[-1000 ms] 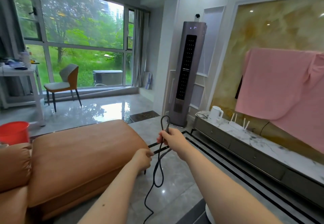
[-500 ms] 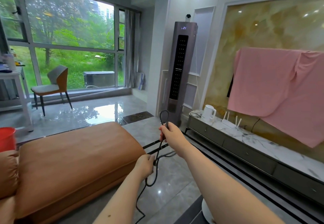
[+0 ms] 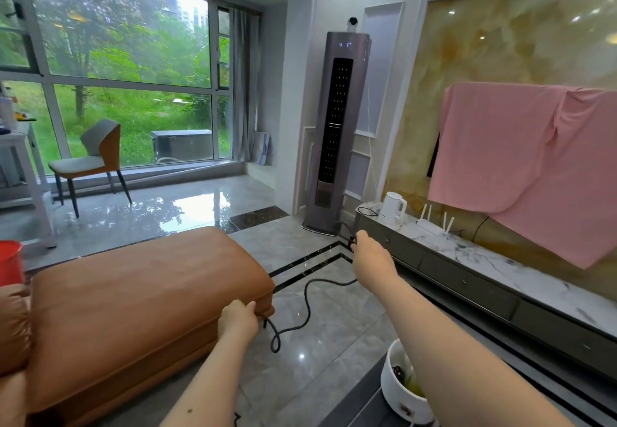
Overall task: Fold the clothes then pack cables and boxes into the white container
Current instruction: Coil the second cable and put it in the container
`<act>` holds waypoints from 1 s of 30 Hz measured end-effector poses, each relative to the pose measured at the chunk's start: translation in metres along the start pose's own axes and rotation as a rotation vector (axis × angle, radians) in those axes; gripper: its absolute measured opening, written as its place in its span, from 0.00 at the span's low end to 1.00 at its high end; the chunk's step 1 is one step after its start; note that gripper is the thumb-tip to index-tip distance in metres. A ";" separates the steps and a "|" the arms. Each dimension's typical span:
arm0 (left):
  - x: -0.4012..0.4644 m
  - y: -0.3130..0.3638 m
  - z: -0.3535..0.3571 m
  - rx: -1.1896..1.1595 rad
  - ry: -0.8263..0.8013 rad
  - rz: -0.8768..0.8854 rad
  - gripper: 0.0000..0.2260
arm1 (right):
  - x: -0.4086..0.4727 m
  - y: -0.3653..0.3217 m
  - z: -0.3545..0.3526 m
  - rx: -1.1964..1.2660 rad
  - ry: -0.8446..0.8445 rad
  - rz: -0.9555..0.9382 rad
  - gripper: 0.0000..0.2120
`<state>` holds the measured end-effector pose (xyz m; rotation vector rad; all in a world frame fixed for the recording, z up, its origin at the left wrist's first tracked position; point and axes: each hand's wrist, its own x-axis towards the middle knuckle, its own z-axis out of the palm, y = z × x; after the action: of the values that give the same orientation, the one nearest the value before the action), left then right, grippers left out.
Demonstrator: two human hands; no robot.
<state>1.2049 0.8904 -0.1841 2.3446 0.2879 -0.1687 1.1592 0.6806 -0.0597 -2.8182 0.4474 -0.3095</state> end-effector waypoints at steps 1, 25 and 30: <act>0.000 -0.002 0.000 0.040 -0.002 -0.021 0.15 | 0.001 0.000 -0.002 0.056 -0.013 0.026 0.02; -0.039 0.048 0.032 0.180 -0.218 0.356 0.05 | -0.009 -0.013 0.017 0.534 -0.117 0.065 0.06; -0.031 0.055 0.019 0.088 -0.106 0.412 0.05 | -0.012 0.007 0.032 0.036 -0.305 0.036 0.13</act>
<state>1.1885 0.8339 -0.1537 2.4148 -0.2603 -0.1052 1.1540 0.6858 -0.0940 -2.7524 0.4182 0.1192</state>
